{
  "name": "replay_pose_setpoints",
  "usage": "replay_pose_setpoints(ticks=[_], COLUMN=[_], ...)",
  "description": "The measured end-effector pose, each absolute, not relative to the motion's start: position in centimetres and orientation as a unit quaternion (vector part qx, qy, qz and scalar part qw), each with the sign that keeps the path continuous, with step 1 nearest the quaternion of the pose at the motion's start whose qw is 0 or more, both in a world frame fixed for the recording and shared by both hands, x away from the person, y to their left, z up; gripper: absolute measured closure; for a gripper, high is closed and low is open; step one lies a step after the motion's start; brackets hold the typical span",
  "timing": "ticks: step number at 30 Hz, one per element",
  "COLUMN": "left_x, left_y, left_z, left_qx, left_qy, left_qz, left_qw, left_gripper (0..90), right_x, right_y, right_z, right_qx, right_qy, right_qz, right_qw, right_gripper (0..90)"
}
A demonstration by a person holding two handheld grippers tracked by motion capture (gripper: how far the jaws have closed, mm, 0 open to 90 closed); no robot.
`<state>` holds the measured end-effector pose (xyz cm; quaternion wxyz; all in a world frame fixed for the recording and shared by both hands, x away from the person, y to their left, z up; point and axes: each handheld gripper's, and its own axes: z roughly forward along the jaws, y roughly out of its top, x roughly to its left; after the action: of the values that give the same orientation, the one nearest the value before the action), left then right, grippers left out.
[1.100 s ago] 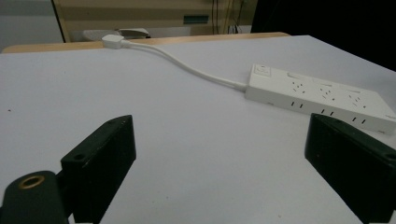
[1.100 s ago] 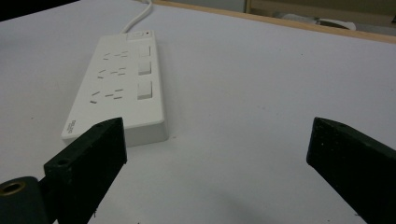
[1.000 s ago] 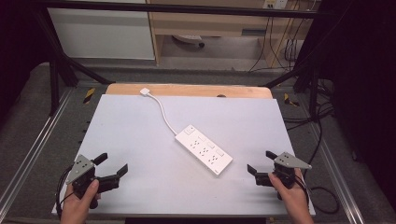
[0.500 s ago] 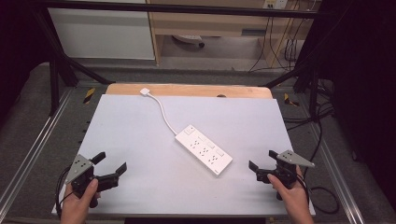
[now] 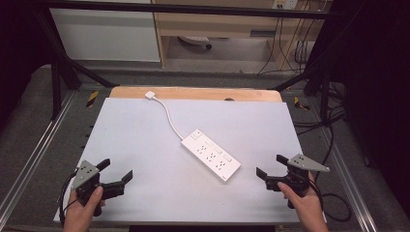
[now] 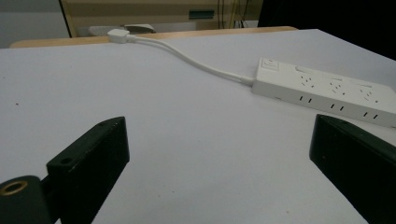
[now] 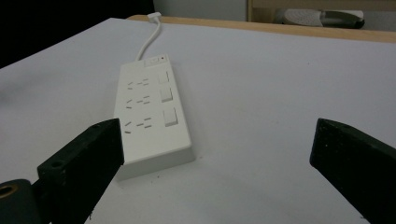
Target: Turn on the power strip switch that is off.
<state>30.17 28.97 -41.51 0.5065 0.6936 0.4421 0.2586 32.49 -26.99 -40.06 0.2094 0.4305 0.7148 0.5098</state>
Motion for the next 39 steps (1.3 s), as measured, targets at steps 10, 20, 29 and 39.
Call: replay_pose_setpoints(ticks=[10, 20, 29, 39], left_x=[30.1, 30.2, 30.2, 30.2], left_y=[28.8, 28.6, 28.6, 28.5], left_z=[-41.6, -41.6, -41.7, -41.8], left_qx=[0.698, 0.7, 0.704, 0.706], left_qy=[0.44, 0.437, 0.435, 0.436], left_qz=[0.255, 0.251, 0.248, 0.246], left_qw=[0.505, 0.506, 0.504, 0.501], left_gripper=[5.1, 5.1, 5.2, 5.2], right_x=[32.6, 34.0, 34.7, 35.9], right_y=[-24.8, -22.2, -21.1, -20.3], right_z=[-37.1, -35.0, -35.0, -34.1], right_qx=[0.406, 0.378, 0.38, 0.358], right_qy=[0.724, 0.736, 0.73, 0.738], right_qz=[0.519, 0.52, 0.529, 0.535], right_qw=[0.204, 0.211, 0.208, 0.203], right_gripper=[3.8, 4.1, 4.3, 4.0])
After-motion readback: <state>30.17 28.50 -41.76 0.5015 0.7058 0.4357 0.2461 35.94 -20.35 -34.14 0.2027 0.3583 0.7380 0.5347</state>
